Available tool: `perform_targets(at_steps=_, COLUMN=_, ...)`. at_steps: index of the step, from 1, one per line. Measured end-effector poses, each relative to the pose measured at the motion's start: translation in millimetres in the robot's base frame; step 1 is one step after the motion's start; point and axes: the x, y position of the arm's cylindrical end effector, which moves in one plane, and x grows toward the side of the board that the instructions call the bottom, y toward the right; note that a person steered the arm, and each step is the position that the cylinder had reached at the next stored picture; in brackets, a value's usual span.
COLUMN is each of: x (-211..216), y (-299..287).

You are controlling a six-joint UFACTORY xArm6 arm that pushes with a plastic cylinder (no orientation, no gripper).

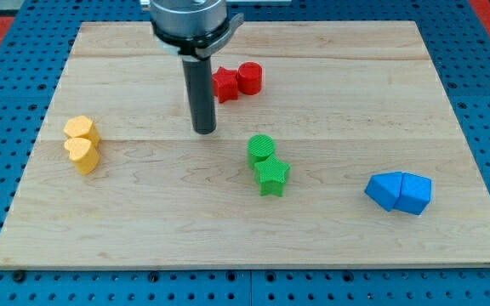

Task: Move the green star closer to the green circle

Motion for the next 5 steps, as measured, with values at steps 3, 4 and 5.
perform_targets(at_steps=3, x=93, y=69)
perform_targets(at_steps=4, x=90, y=62)
perform_targets(at_steps=5, x=96, y=44)
